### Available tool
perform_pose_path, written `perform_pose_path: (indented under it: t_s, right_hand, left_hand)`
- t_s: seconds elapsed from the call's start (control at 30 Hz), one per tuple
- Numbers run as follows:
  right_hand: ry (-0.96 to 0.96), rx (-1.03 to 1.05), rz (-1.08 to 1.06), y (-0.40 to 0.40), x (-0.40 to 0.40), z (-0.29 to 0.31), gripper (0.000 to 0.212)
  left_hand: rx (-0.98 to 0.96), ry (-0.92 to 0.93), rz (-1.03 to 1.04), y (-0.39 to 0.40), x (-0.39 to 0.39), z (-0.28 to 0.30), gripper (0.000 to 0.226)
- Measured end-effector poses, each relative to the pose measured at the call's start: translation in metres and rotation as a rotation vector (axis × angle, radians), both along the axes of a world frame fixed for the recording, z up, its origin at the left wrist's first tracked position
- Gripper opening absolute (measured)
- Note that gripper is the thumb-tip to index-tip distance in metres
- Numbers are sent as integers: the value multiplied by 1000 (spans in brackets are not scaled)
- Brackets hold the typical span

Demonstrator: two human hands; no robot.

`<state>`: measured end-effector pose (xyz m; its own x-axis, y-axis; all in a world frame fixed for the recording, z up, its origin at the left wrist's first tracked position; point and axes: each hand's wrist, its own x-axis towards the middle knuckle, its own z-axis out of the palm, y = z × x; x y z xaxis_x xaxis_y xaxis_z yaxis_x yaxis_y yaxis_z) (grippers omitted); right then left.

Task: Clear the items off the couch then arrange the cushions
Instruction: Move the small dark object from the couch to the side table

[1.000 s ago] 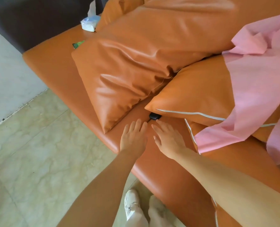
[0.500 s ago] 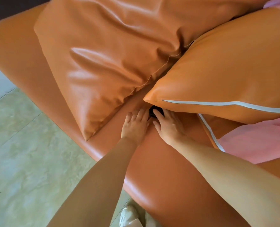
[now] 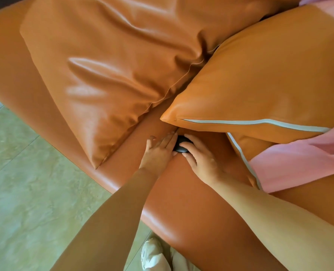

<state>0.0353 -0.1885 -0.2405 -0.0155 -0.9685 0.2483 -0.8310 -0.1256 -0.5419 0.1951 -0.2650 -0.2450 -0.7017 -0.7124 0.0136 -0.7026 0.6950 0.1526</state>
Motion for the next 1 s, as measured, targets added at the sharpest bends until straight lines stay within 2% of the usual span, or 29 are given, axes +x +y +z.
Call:
perform_pose_path:
  t_s: [0.17,0.33,0.57,0.7,1.0]
  right_hand:
    - [-28,147,39,42,6,19,34]
    - [50,240,90,66,16,38,40]
    - [92,187,161,81,19,91,37]
    - [97,117,166,84,17,134,35]
    - [88,13,-31,139,4,233,39]
  left_hand:
    - [-108,174,-87,35,12,10,56]
    - [-208,181,-163,61,21,23,54]
    - [-117,210,-190,79,36,69,51]
    - [-114,226,-200,79,36,118,38]
    - [-119,282,-441,99,0,226,40]
